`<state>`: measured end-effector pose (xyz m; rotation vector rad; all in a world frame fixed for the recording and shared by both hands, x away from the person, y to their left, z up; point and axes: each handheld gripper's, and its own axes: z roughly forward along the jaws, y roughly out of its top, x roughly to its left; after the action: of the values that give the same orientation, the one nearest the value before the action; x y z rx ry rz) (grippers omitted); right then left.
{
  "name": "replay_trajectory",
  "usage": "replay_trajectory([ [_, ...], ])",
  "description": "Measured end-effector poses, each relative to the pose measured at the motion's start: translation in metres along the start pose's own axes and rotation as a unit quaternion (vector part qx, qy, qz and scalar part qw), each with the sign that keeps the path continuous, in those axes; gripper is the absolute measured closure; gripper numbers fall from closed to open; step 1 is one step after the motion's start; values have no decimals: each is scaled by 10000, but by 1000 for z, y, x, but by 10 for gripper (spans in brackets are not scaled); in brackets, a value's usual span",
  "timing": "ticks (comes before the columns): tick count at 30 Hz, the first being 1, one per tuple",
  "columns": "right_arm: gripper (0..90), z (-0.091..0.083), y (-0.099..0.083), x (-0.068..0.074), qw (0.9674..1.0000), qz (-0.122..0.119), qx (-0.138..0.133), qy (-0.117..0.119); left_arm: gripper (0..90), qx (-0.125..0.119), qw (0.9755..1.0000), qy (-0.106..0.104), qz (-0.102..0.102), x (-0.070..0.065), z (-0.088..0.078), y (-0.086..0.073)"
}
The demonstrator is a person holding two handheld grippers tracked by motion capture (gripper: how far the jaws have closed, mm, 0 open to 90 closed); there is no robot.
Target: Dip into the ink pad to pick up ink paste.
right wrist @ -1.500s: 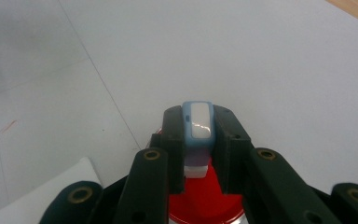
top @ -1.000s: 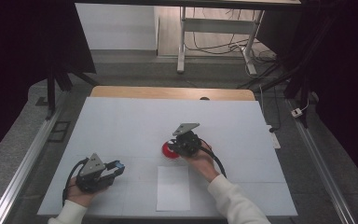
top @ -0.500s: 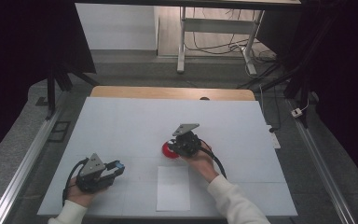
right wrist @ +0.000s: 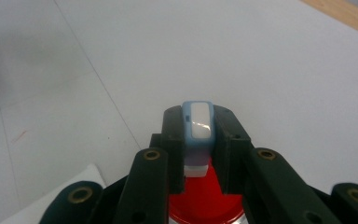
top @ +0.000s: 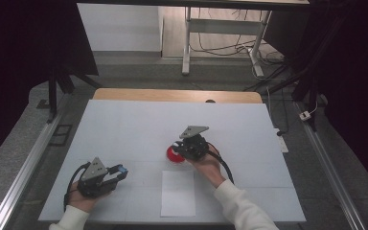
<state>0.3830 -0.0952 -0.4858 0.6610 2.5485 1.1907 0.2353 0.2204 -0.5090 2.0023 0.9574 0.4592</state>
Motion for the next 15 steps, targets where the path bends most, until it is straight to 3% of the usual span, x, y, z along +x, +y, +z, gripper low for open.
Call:
replay_trajectory([
  [15,755,-21,3,-3,9988,194,-428,106,652,-1,10000,6,-12,0,0,0],
])
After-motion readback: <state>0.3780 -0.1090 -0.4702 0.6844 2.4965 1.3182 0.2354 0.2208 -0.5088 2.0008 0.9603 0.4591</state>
